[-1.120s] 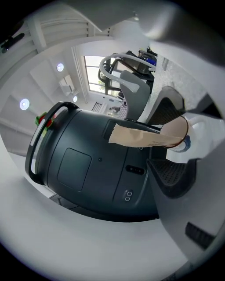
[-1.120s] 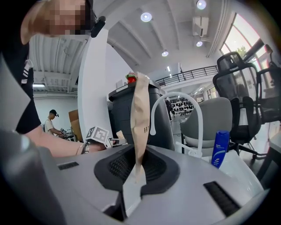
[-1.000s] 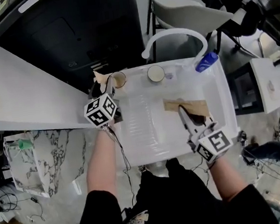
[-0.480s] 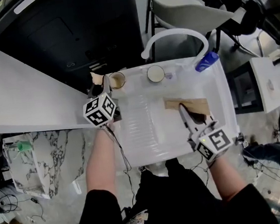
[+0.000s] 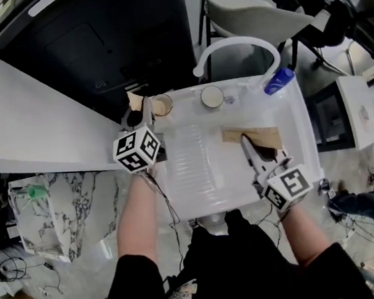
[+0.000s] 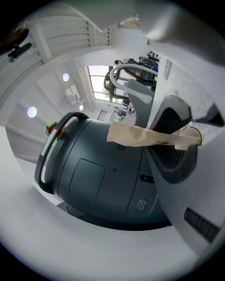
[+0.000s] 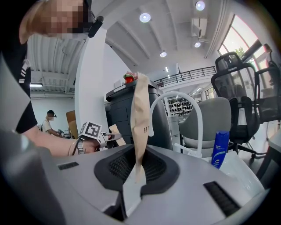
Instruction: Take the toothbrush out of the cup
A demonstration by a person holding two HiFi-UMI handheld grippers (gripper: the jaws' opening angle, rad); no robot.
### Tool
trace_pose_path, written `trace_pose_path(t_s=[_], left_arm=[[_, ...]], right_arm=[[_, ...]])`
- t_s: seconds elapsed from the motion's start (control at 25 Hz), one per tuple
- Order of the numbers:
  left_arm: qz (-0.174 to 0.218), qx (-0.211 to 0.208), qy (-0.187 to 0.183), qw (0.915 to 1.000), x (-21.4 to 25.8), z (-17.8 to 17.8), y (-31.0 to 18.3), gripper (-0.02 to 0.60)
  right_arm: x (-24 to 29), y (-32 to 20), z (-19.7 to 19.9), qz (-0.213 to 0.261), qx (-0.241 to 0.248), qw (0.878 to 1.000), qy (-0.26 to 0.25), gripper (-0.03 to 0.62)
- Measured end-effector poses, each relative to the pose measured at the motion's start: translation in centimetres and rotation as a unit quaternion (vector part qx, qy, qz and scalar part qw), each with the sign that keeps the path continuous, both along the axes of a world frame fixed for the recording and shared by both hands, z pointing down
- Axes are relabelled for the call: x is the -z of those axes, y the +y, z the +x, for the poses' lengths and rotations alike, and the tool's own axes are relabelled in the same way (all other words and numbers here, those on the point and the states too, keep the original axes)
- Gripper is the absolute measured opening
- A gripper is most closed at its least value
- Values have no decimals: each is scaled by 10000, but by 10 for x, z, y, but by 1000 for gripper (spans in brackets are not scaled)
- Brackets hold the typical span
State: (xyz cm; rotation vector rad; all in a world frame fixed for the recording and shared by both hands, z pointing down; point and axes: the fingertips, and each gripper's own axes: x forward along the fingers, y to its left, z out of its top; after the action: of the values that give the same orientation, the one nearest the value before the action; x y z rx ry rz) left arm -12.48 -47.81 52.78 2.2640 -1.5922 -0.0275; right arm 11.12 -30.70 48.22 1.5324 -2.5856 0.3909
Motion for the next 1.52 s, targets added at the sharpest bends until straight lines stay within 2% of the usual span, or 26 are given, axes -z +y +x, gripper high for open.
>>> trace_pose_path(t_s=[0.32, 0.56, 1.16, 1.4, 1.52], left_arm=[[601, -225, 3, 9979, 63, -1, 39, 54], [868, -271, -56, 9958, 99, -8, 86, 52], [1190, -438, -715, 9894, 140, -30, 190, 51], [1274, -438, -1014, 9857, 141, -38, 233, 51], [1232, -498, -1039, 9857, 137, -37, 252, 50]], right_arm=[[16, 9, -14, 185, 67, 9998, -11, 37], [31, 18, -27, 373, 119, 9992, 13, 37], [51, 47, -74, 558, 281, 9980, -110, 37], [58, 67, -93, 638, 333, 9974, -85, 37], [62, 77, -98, 662, 337, 9972, -56, 37]])
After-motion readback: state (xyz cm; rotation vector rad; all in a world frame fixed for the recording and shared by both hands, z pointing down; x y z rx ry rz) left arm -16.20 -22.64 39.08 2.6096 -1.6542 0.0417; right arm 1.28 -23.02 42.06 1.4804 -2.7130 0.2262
